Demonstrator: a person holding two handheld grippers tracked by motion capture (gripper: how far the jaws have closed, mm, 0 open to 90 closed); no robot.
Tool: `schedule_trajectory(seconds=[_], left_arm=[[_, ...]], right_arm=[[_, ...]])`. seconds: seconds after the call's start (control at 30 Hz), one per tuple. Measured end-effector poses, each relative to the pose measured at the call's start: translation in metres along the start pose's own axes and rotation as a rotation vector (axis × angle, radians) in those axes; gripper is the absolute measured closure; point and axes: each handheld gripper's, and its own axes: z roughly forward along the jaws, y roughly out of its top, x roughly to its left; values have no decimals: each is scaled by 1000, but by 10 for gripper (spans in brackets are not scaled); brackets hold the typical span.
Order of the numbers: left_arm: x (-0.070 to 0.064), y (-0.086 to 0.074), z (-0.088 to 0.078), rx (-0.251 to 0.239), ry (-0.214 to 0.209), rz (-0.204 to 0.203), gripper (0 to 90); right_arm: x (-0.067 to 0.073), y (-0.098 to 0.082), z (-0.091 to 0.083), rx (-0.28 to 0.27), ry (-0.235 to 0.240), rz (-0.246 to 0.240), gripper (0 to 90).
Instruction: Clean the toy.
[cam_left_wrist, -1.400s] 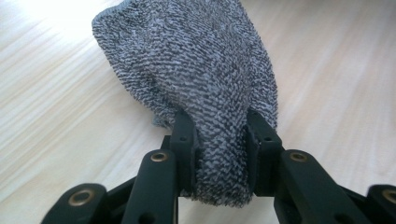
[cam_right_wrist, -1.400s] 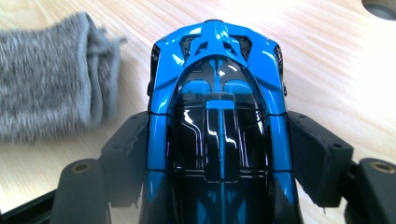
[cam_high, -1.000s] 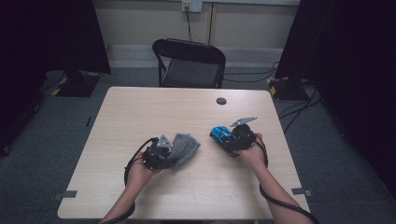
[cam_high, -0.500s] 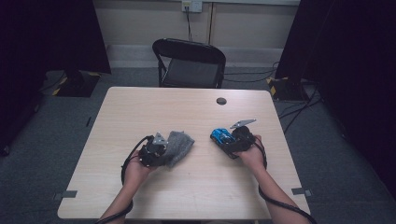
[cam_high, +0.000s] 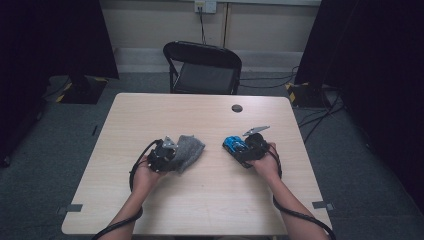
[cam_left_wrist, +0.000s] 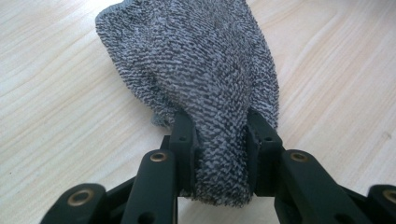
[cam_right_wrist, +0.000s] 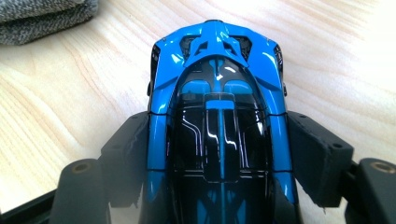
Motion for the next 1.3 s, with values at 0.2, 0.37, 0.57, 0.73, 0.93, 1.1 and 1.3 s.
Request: schedule_trajectory(seconds=[0.2,0.37,0.57,0.73,0.93,1.1,1.3], left_arm=[[6,2,3,6,6,-9,685],[13,2,5,14,13,-19,685],[21,1,7,12,11,-40,684],[24,1,7,17,16,-45,683],[26,-1,9,27,18,-54,677],[26,-2,11,28,18,-60,674],[23,-2,10,33,26,-57,669]], right_arm=[[0,5,5,3,-3,-4,281],[0,10,10,17,-7,-22,281],[-2,15,14,14,-6,-20,280],[-2,17,16,16,-5,-19,280],[-2,18,18,20,-6,-18,279],[-1,19,18,25,-16,-27,279],[-1,19,19,25,-18,-31,278]])
